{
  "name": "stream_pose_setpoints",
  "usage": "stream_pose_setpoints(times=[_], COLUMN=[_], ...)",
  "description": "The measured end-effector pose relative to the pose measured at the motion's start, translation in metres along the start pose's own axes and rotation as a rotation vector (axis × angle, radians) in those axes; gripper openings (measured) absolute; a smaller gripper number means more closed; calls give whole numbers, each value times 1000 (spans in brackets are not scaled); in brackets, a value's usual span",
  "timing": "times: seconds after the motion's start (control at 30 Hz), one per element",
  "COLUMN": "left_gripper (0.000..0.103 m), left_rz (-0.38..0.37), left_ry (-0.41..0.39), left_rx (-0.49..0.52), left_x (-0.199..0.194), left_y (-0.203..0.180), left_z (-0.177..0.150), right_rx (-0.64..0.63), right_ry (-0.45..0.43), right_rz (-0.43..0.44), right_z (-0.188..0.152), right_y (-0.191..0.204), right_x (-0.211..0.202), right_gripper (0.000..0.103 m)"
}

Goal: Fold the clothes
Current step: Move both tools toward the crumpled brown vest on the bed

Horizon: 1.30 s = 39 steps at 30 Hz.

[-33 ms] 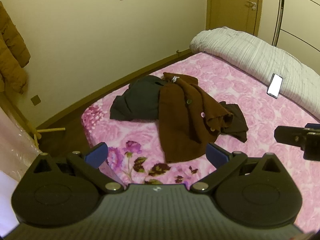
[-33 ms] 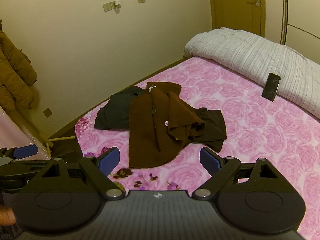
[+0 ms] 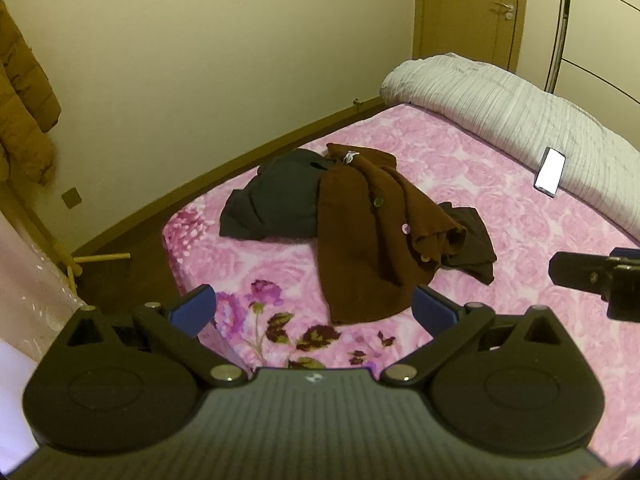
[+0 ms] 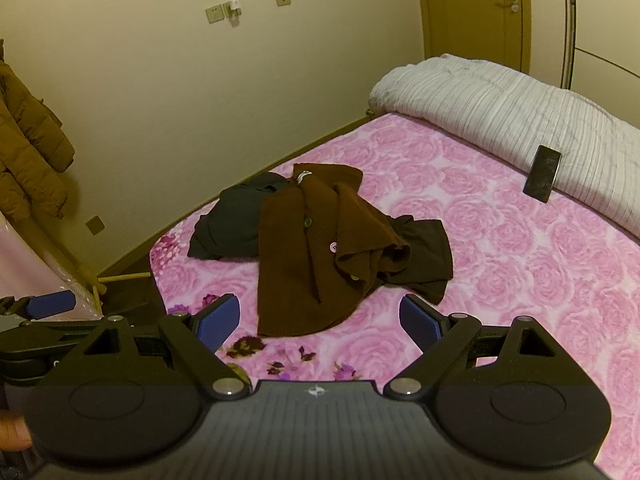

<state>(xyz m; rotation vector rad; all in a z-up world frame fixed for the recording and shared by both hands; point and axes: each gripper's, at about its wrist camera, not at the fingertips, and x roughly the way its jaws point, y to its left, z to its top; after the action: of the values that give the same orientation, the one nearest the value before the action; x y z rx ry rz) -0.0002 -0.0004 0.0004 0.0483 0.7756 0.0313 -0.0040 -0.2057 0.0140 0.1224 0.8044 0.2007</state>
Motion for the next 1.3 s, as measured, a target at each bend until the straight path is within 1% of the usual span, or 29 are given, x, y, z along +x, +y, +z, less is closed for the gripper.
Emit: stream_pose_setpoints(times=[0.07, 0.13, 0.2, 0.3, 0.37, 0.53, 0.7, 0.87, 1.07, 1.3], left_gripper=[103, 103, 103, 103, 103, 103, 103, 103, 103, 103], left_rz=[-2, 12, -7, -9, -2, 29, 54, 69, 47, 4], left_ry=[-1, -15, 30, 24, 41, 58, 60, 43, 51, 67], left_rx=[-10, -8, -38, -46, -50, -51, -50, -39, -36, -14], left_x=[-1, -4, -1, -3, 5, 6, 7, 5, 15, 49], left_y=[-1, -6, -1, 2, 2, -10, -19, -31, -38, -36], left_z=[0, -5, 5, 0, 0, 0, 3, 2, 0, 14], right_rx=[0, 0, 0, -1, -2, 4, 4, 5, 10, 21], right_ry=[1, 1, 2, 2, 0, 10, 15, 19, 20, 31], right_rz=[5, 9, 14, 21, 24, 44, 66, 77, 64, 31], right_z=[0, 0, 0, 0, -1, 1, 4, 5, 10, 20], right_y=[-1, -3, -4, -6, -6, -16, -27, -41, -55, -65], right_x=[2, 3, 5, 7, 10, 15, 23, 28, 32, 47], right_gripper=[89, 89, 89, 89, 89, 89, 89, 89, 89, 89])
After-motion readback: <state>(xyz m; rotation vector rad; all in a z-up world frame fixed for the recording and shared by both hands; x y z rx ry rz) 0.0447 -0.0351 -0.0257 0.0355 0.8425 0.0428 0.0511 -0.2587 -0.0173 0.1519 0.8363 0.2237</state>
